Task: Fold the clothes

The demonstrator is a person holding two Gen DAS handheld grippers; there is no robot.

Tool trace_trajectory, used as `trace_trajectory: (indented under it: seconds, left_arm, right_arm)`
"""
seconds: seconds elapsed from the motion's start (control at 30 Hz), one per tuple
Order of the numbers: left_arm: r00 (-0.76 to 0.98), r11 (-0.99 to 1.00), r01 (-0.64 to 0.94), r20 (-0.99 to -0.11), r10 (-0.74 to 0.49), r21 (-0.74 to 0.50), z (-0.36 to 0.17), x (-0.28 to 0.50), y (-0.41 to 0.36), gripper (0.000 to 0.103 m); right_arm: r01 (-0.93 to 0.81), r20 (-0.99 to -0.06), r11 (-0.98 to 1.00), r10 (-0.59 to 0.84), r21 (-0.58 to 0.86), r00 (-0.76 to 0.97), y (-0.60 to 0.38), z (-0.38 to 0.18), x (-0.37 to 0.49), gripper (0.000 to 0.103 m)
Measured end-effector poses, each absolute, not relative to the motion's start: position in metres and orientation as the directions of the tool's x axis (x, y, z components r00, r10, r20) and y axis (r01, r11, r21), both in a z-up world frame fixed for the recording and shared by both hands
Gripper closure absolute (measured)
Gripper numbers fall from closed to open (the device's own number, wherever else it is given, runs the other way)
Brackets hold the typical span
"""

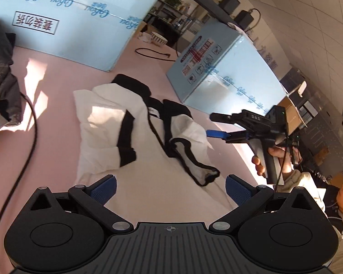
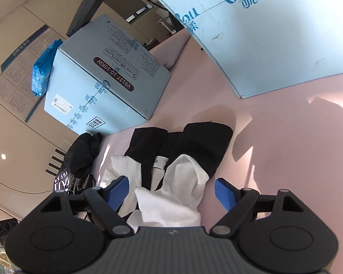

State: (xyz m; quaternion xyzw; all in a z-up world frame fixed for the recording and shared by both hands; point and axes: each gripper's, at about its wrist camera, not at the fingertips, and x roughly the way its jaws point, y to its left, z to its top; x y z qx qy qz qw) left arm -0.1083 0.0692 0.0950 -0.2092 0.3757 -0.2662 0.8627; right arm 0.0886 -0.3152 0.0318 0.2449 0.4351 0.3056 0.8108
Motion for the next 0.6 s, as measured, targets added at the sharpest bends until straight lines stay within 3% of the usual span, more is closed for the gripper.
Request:
trace_trajectory:
  seconds: [0.2,0.3,0.47,0.6]
  left_arm:
    - [0.52,0.717,0.436,-0.498,-0.694,-0.543,0.095,-0.137,-0.011,0.001]
    - [0.463,0.713,0.466,-0.542,-0.701,-0.524,0.091,-0.148,-0.045,0.001]
    - [0.543,0.847,0.475,-0.679,-0.494,-0.237,0.091,-0.188,-0.105,0.001]
    - [0.585,0.892,0.447,-0.734,-0.345,-0.062,0.087,-0.219,-0.14,0.001]
  right_arm:
    - [-0.391,-0.442,0.584,0.804,0.711,0.397,-0.339,0.048,0.04,0.019]
    - [-0.436,-0.403,0.567,0.816,0.699,0.414,-0.36,0.062,-0.017,0.018]
    - [-0.434,-0.382,0.603,0.78,0.669,0.495,-0.397,0.073,-0.107,0.017]
    - [-0.401,-0.374,0.645,0.732,0.65,0.57,-0.422,0.071,-0.177,0.016]
